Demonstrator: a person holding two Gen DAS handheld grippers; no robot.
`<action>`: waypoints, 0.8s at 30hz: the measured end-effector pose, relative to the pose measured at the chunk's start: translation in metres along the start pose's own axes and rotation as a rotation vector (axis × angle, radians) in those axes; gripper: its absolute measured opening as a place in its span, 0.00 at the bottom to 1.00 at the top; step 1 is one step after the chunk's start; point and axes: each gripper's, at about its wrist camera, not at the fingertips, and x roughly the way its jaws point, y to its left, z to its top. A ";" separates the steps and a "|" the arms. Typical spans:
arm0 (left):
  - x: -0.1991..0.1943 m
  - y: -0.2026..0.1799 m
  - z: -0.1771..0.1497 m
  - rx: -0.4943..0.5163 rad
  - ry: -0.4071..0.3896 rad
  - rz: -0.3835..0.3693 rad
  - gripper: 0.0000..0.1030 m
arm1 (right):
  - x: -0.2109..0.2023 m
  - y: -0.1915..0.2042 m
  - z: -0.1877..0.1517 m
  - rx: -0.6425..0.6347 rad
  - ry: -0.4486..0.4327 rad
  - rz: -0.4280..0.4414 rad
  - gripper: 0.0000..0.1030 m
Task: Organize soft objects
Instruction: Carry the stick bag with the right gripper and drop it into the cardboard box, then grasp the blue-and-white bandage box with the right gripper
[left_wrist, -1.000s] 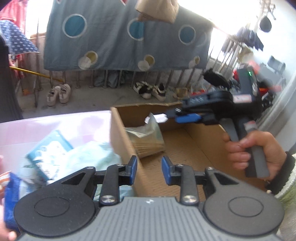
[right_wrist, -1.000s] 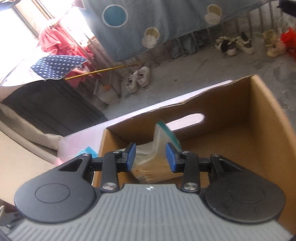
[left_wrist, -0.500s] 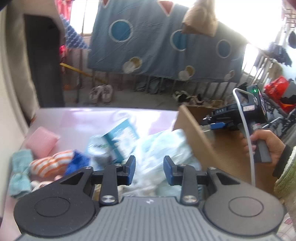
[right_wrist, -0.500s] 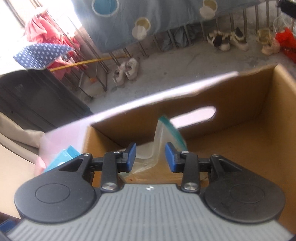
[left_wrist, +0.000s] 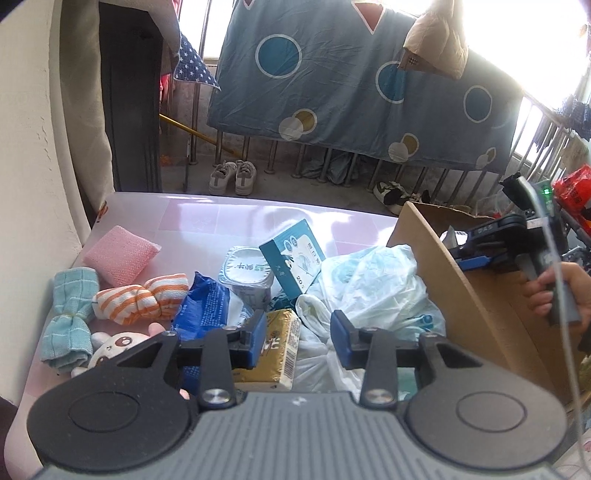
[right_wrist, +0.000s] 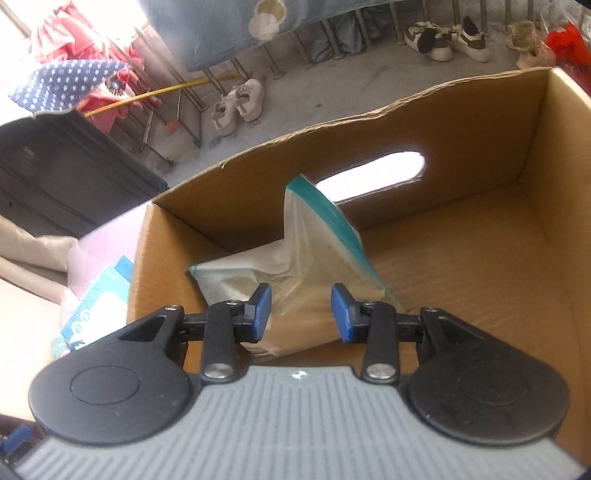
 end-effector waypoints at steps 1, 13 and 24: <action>-0.002 0.001 -0.001 0.007 -0.007 0.009 0.40 | -0.007 -0.002 -0.003 0.009 -0.012 0.019 0.35; 0.001 0.014 0.011 0.018 -0.068 0.052 0.44 | -0.085 0.067 0.000 -0.050 -0.060 0.317 0.44; 0.070 0.015 0.032 0.059 -0.032 0.018 0.43 | 0.042 0.184 0.005 -0.028 0.255 0.249 0.59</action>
